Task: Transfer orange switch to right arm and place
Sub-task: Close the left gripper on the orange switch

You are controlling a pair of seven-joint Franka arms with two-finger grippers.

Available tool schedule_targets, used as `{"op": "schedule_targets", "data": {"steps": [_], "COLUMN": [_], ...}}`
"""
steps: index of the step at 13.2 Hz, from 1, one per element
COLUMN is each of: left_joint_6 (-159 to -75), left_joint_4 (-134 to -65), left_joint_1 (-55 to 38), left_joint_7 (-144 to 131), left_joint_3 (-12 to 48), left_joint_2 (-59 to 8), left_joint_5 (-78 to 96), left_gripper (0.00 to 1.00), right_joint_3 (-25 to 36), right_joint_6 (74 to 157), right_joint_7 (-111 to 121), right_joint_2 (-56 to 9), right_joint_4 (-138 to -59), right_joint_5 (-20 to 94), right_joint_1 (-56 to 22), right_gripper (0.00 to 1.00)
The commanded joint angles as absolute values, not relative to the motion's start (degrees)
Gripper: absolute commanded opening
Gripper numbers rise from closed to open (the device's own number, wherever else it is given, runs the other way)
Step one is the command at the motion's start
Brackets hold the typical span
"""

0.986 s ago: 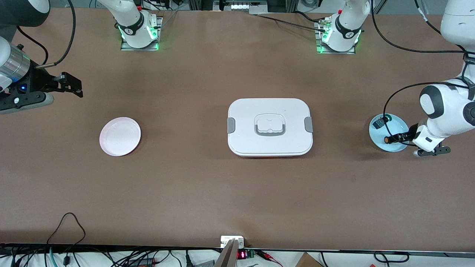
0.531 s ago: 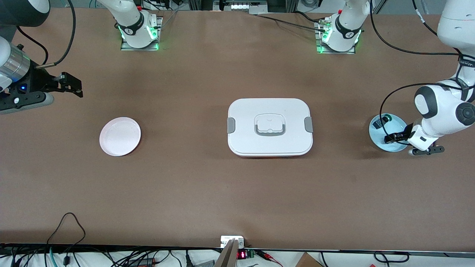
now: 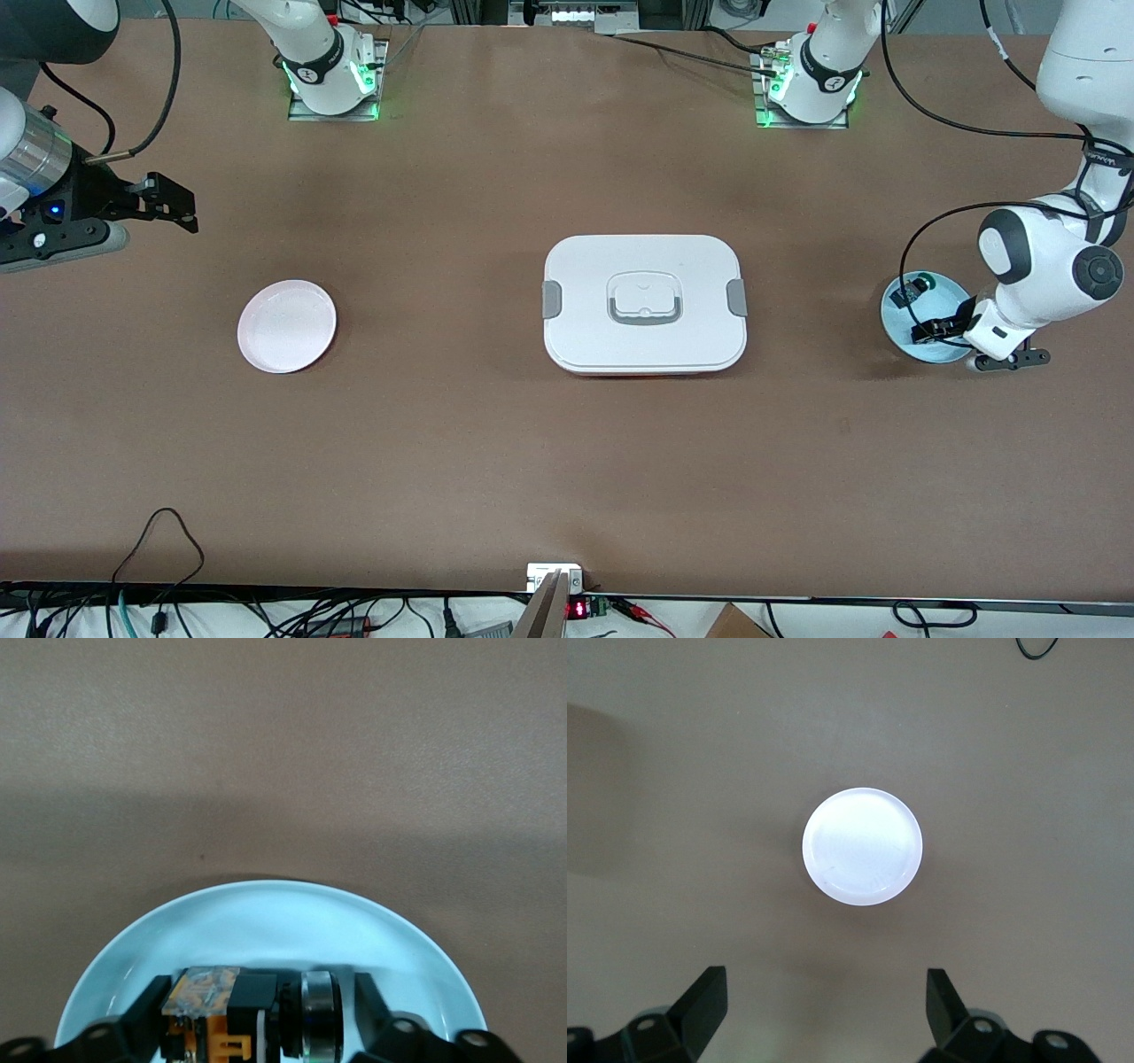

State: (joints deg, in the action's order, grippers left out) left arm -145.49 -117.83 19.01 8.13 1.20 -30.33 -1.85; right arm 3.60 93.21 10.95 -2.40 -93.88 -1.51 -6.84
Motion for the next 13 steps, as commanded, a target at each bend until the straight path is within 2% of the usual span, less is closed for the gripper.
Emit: {"op": "schedule_targets", "data": {"steps": [1, 4, 7, 9, 13], "left_joint_6": [-145.8, -142.2, -134.9, -126.4, -105.3], "left_joint_4": [-118.2, -117.6, -116.5, -113.0, -101.4], "left_joint_1": [19.7, 19.7, 19.3, 19.4, 19.6], "left_joint_7": [9.1, 9.8, 9.7, 9.7, 10.2], "left_joint_3": [1.8, 1.8, 2.3, 3.9, 8.3], "left_joint_2": [-30.1, -29.5, -25.3, -23.5, -23.1], "left_joint_5": [-2.5, -2.5, -2.5, -2.5, -1.4], "left_gripper": [0.50, 0.34, 0.31, 0.30, 0.28], "right_joint_3": [3.3, 3.3, 3.3, 3.3, 3.3], "right_joint_6": [92.6, 92.6, 92.5, 92.6, 92.6], "right_joint_7": [10.4, 10.7, 10.7, 10.8, 10.7], "right_joint_2": [-2.8, -2.8, -2.8, -2.8, -2.8], "right_joint_4": [-92.7, -92.7, -92.7, -92.7, -92.7], "right_joint_5": [-1.8, -1.8, -1.7, -1.7, -1.7], "right_joint_1": [-6.5, -6.5, -6.6, -6.5, -6.6], "right_gripper": [1.00, 1.00, 1.00, 1.00, 1.00]}}
